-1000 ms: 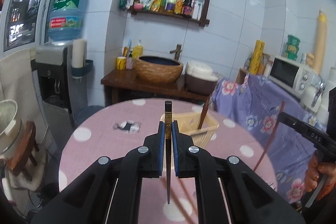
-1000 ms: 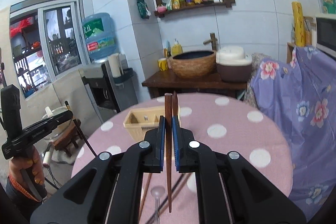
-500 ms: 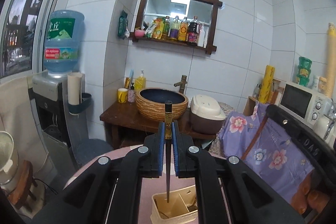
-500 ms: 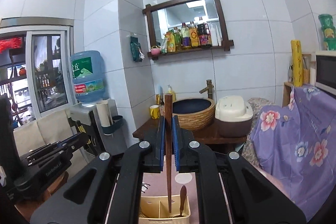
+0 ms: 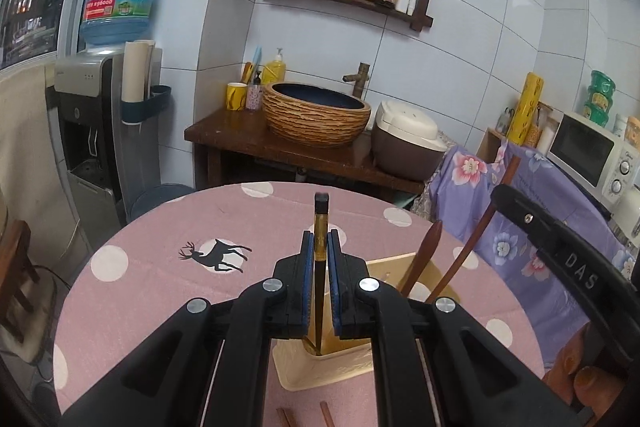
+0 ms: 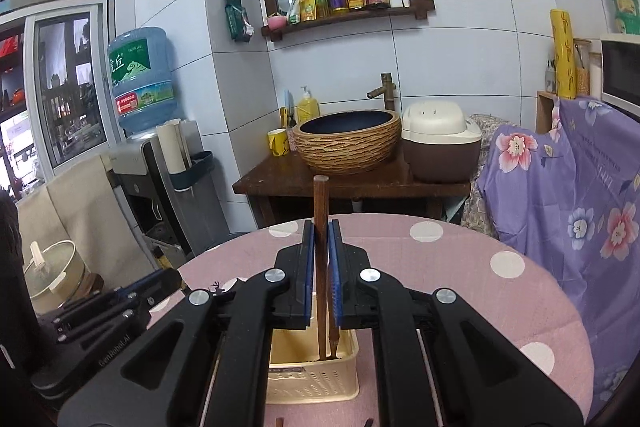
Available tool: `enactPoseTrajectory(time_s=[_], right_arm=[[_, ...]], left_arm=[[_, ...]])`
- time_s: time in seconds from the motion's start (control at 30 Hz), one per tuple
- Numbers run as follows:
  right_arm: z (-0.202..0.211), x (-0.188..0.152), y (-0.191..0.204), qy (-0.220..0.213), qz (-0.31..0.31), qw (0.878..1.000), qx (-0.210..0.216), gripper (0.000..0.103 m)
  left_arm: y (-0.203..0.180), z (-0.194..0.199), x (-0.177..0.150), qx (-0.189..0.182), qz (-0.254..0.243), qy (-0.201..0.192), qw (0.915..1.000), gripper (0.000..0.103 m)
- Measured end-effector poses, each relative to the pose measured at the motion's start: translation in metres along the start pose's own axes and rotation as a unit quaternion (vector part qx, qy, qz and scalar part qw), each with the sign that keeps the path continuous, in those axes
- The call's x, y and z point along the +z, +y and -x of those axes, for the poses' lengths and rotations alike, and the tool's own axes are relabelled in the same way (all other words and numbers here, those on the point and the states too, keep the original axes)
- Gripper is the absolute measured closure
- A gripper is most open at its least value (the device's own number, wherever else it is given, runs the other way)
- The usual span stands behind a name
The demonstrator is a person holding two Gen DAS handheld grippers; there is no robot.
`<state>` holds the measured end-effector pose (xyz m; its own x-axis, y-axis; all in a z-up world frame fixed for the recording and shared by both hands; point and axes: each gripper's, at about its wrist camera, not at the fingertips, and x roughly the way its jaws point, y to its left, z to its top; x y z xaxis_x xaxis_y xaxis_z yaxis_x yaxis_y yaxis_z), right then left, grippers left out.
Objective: Organize utensils
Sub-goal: 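Drop both chopsticks into the holder by opening both tools, then move both tools back toward the remaining chopsticks on the table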
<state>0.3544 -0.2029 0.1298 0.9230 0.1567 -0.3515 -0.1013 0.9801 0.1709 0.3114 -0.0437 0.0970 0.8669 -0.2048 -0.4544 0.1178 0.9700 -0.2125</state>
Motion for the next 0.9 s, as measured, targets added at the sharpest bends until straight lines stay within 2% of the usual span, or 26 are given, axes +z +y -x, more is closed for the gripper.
enactPoseTrajectory(time_s=[0.17, 0.2, 0.23, 0.27, 0.3, 0.33, 0.37, 0.47, 0.53, 0.67, 0.83, 0.9], right_arm=[[0.0, 0.001, -0.005, 0.001, -0.006, 1.0, 0.001, 0.095], [0.001, 0.0, -0.007, 0.002, -0.011, 1.0, 0.006, 0.093], [0.001, -0.001, -0.008, 0.005, -0.013, 1.0, 0.01, 0.092], [0.003, -0.002, -0.009, 0.006, -0.015, 1.0, 0.011, 0.083], [0.006, -0.004, -0.012, 0.005, -0.019, 1.0, 0.011, 0.065], [0.009, -0.007, -0.014, 0.003, -0.025, 1.0, 0.011, 0.057], [0.014, -0.01, -0.017, 0.0, -0.031, 0.999, 0.012, 0.051], [0.027, -0.024, -0.021, 0.009, -0.028, 0.999, 0.013, 0.051], [0.035, -0.041, -0.02, 0.03, -0.019, 0.999, 0.02, 0.051], [0.044, -0.091, -0.011, 0.096, 0.022, 0.995, 0.034, 0.051], [0.046, -0.162, 0.006, 0.18, 0.077, 0.98, 0.046, 0.052], [0.046, -0.183, 0.009, 0.2, 0.087, 0.975, 0.051, 0.058]], left_arm=[[-0.005, 0.003, 0.002, -0.002, -0.011, 0.005, 0.9999, 0.094], [-0.006, 0.003, 0.002, -0.004, -0.011, 0.003, 0.9999, 0.091], [-0.007, 0.005, 0.003, -0.006, -0.012, 0.002, 0.9999, 0.076], [-0.008, 0.008, 0.001, -0.007, -0.014, 0.001, 0.9999, 0.063], [-0.008, 0.012, -0.001, -0.007, -0.014, -0.002, 0.9999, 0.04], [-0.007, 0.017, -0.004, -0.007, -0.013, -0.01, 0.9998, 0.033], [-0.006, 0.025, -0.008, -0.007, -0.015, -0.019, 0.9997, 0.033], [-0.005, 0.04, -0.028, -0.004, -0.036, -0.01, 0.9993, 0.028], [0.0, 0.046, -0.045, -0.006, -0.043, 0.002, 0.9991, 0.018], [0.014, 0.054, -0.089, 0.004, -0.051, 0.039, 0.9979, 0.013], [0.029, 0.055, -0.138, 0.053, -0.085, 0.1, 0.99, 0.013], [0.034, 0.06, -0.152, 0.065, -0.088, 0.11, 0.9879, 0.013]])
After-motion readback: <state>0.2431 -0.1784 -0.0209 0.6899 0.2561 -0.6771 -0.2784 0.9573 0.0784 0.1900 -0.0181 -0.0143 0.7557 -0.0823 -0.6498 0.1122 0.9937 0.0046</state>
